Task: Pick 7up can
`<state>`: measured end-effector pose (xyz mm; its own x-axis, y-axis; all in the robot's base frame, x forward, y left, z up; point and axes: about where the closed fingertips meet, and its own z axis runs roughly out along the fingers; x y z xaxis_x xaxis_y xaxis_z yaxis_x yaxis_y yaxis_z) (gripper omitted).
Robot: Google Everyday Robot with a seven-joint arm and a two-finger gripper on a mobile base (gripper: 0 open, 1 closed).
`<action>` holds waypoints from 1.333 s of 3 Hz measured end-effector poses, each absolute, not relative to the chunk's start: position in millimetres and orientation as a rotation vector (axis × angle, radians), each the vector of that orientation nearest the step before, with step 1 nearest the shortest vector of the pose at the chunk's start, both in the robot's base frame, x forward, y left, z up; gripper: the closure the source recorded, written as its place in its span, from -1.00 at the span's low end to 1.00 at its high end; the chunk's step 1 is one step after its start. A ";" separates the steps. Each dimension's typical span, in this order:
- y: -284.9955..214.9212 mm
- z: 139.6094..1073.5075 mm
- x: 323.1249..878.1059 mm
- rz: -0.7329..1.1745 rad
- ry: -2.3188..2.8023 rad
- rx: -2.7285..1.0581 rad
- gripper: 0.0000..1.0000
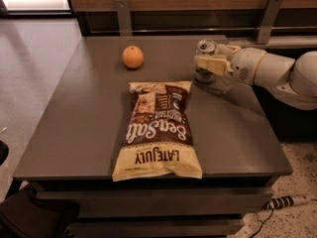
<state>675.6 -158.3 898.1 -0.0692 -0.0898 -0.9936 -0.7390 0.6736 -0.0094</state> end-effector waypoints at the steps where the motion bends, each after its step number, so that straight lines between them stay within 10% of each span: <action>1: -155.5 898.3 675.8 0.617 1.571 -0.705 0.40; 2: -152.9 898.4 676.0 0.620 1.570 -0.708 0.84; 4: -150.7 898.5 676.1 0.623 1.569 -0.711 1.00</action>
Offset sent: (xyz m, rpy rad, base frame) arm 0.0002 0.0028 0.0001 0.0004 0.0000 0.0043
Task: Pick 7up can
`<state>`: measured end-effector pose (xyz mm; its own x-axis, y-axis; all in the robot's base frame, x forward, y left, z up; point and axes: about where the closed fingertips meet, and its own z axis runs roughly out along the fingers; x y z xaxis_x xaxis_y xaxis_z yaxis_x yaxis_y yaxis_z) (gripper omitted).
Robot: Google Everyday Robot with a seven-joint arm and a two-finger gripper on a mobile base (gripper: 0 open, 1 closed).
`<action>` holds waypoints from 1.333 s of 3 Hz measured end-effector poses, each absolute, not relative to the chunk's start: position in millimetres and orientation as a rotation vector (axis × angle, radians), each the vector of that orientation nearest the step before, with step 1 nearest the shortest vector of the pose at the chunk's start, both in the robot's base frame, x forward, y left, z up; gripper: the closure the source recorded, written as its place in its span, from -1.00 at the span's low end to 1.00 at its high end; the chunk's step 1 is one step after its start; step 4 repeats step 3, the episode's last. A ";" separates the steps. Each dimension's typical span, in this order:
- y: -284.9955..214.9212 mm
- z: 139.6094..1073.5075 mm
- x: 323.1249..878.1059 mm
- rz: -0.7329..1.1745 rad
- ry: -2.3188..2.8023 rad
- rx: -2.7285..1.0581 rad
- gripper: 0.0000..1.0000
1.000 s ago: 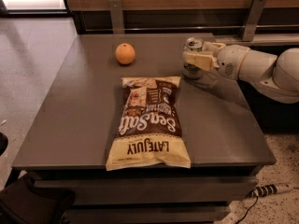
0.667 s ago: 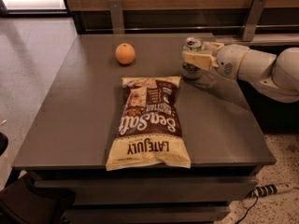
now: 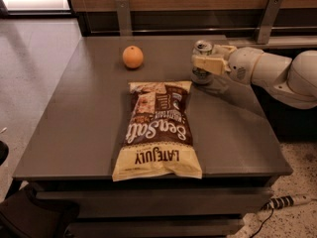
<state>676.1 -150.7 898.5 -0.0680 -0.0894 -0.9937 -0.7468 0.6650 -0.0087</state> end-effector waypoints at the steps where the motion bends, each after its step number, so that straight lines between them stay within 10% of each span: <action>1: -154.1 923.0 672.7 0.601 1.537 -0.728 1.00; 4: -171.7 980.7 665.6 0.490 1.479 -0.741 1.00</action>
Offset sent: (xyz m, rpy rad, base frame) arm -0.0129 -0.0323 0.0887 -0.0379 -0.1524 -0.0590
